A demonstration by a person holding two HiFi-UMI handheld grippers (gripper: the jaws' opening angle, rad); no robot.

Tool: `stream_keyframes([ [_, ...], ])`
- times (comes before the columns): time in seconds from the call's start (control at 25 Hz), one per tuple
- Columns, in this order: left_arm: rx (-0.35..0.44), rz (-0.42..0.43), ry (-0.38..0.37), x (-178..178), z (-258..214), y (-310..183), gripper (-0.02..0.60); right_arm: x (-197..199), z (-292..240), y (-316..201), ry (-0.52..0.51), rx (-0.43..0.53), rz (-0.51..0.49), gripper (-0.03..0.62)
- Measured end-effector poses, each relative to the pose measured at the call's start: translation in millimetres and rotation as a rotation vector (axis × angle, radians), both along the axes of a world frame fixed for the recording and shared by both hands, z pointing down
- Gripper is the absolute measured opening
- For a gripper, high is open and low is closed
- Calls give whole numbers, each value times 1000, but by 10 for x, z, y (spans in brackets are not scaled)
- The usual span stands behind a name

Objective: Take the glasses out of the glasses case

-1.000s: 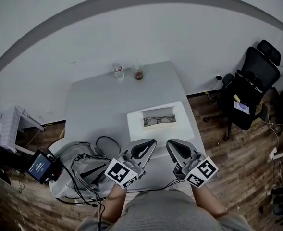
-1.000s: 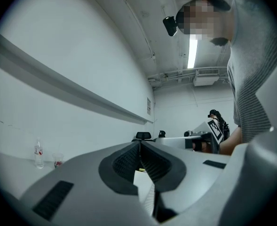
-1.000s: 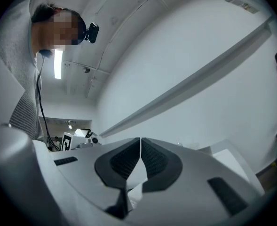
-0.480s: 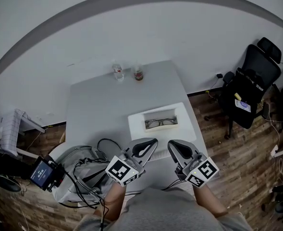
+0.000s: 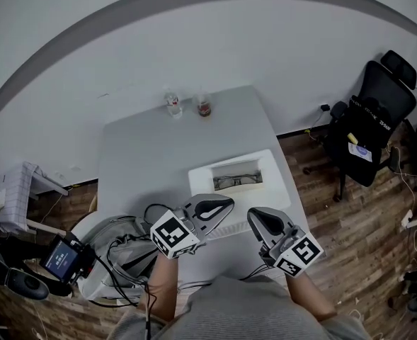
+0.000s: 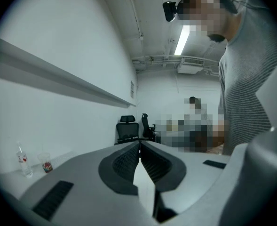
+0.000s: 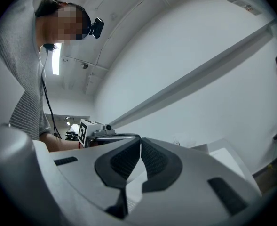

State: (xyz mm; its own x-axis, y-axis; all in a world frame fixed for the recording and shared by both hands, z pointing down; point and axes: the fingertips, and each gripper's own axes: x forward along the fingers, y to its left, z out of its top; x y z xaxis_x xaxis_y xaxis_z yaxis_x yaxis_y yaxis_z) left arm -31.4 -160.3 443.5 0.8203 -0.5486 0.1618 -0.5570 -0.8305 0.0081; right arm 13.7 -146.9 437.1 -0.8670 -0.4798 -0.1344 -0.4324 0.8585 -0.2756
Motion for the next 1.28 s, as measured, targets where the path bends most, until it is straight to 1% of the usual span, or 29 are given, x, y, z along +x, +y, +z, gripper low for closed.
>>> stream_keyframes([
  [0.08,-21,56,-56,74,60,-20,17,7,17,-17,1,-1,-1,14],
  [0.16,-25,82,-91,121,98,-45,18,17,28,-33,3,0,-1,14],
  [0.32,-15,73,-151,109,159,-136,20,41,37,-50,2,2,-1,14],
  [0.36,-15,70,-172,92,172,-166,38,45,40,-53,0,2,0,14],
  [0.4,-21,71,-196,70,199,-197,82,48,44,-58,-3,1,0,14],
  [0.44,-32,74,-222,46,235,-230,107,53,50,-63,-4,-1,1,14],
  [0.48,-43,79,-250,29,268,-266,110,59,56,-69,-5,-3,1,14],
  [0.56,-62,89,-316,10,330,-344,110,72,72,-76,-8,-6,2,14],
  [0.76,-121,131,-513,-45,538,-543,126,76,105,-75,-13,-13,-1,15],
  [0.96,-173,186,-668,-100,724,-732,129,79,129,-76,-16,-21,-3,14],
  [1.08,-207,227,-775,-122,856,-807,129,84,141,-85,-16,-23,-3,14],
  [1.16,-229,249,-832,-118,926,-849,129,90,147,-89,-18,-23,-3,14],
  [1.28,-254,274,-897,-94,1010,-899,129,100,153,-94,-23,-27,0,15],
])
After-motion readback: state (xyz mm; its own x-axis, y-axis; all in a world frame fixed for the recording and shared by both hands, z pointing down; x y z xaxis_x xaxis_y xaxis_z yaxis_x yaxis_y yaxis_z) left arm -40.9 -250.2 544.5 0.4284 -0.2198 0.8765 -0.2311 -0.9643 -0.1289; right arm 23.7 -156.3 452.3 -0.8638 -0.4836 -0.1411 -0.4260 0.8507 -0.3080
